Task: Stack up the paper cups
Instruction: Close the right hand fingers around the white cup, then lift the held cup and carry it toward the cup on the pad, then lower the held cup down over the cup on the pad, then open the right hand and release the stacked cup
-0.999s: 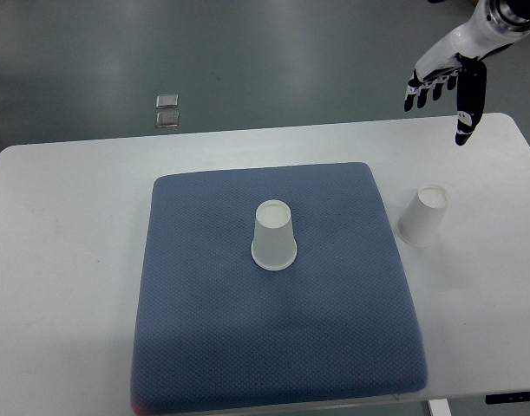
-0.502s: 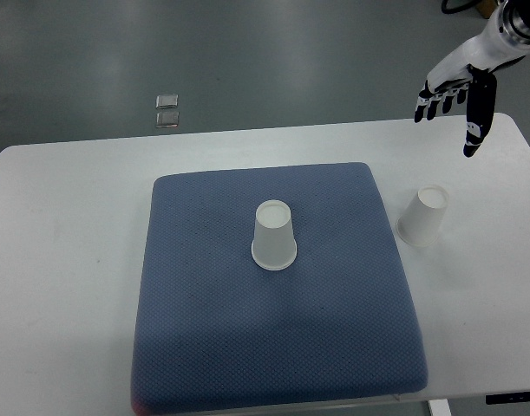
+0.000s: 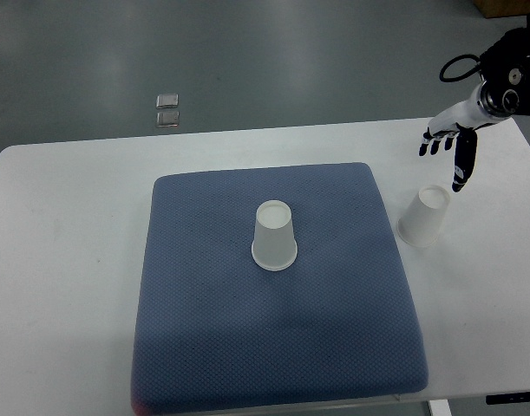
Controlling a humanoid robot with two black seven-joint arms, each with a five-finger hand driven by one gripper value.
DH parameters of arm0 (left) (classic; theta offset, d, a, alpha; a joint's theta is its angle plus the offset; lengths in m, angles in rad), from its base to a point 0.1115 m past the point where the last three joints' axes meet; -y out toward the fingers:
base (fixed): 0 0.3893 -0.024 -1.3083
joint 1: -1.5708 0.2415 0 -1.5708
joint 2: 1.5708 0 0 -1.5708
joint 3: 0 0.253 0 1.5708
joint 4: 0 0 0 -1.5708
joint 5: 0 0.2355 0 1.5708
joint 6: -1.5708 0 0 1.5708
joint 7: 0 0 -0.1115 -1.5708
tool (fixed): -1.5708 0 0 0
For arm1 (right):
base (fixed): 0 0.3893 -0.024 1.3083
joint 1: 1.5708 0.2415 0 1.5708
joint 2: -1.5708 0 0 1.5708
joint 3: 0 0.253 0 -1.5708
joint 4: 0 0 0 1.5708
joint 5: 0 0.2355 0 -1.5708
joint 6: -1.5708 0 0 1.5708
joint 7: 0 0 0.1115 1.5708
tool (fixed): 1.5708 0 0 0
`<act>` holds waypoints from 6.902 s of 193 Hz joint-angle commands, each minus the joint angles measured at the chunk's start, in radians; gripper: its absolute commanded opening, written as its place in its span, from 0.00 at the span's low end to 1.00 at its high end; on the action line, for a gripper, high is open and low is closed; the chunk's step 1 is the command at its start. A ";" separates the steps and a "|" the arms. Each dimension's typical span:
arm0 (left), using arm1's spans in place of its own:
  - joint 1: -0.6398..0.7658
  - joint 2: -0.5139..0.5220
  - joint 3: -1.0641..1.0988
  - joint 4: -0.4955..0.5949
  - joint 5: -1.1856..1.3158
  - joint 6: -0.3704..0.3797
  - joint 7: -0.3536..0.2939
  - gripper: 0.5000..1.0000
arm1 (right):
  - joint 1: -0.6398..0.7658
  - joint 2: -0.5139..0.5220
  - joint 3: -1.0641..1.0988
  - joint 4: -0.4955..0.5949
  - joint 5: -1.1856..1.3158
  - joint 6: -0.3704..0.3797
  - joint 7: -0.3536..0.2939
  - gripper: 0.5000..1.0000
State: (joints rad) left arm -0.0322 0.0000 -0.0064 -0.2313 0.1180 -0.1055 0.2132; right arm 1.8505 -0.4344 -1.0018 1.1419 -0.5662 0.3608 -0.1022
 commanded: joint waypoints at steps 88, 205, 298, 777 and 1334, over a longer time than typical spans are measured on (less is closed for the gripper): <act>0.002 0.000 0.000 0.000 0.000 0.001 0.000 1.00 | -0.178 0.066 0.005 -0.110 0.000 -0.106 -0.007 0.84; 0.002 0.000 0.000 -0.002 0.000 0.001 0.000 1.00 | -0.254 0.085 0.006 -0.143 0.000 -0.135 -0.007 0.73; 0.002 0.000 0.000 -0.002 0.000 0.001 0.000 1.00 | -0.260 0.097 0.006 -0.159 0.019 -0.137 -0.007 0.70; 0.002 0.000 -0.001 -0.002 0.000 0.001 -0.002 1.00 | 0.493 0.434 0.141 0.061 0.332 0.187 -0.007 0.50; 0.002 0.000 -0.006 0.010 0.000 0.001 -0.002 1.00 | 0.171 0.434 0.081 0.047 0.417 -0.075 -0.005 0.73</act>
State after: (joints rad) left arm -0.0307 0.0000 -0.0123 -0.2208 0.1181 -0.1043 0.2117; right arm 2.0302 0.0000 -0.9219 1.2007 -0.1507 0.2874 -0.1080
